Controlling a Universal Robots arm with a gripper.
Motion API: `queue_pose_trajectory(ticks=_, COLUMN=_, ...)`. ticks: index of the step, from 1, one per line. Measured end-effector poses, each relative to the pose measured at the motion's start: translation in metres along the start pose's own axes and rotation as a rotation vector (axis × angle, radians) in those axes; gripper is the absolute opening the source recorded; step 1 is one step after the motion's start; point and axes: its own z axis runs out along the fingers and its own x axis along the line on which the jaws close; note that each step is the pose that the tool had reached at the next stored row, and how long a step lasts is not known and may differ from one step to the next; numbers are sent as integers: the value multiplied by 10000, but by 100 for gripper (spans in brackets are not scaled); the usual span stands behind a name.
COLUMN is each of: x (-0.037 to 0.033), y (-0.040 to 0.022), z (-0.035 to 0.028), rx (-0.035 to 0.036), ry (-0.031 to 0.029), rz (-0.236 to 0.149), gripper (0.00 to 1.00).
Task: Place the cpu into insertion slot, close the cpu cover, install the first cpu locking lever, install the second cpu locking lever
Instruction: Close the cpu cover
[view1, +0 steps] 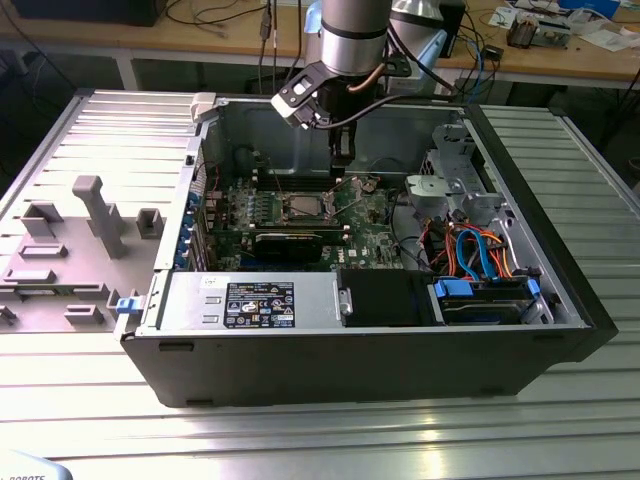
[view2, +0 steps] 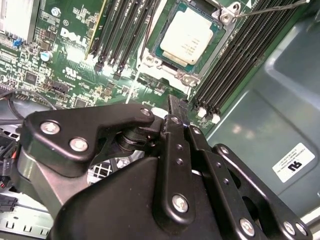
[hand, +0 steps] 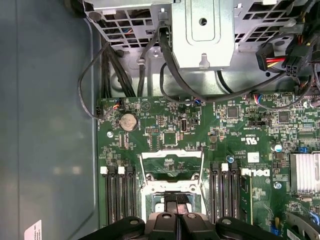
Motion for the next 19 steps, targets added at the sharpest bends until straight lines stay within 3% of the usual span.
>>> queue_pose_trajectory(ticks=19, x=1, y=39, z=3, rx=0, ry=1, rz=2, gripper=11)
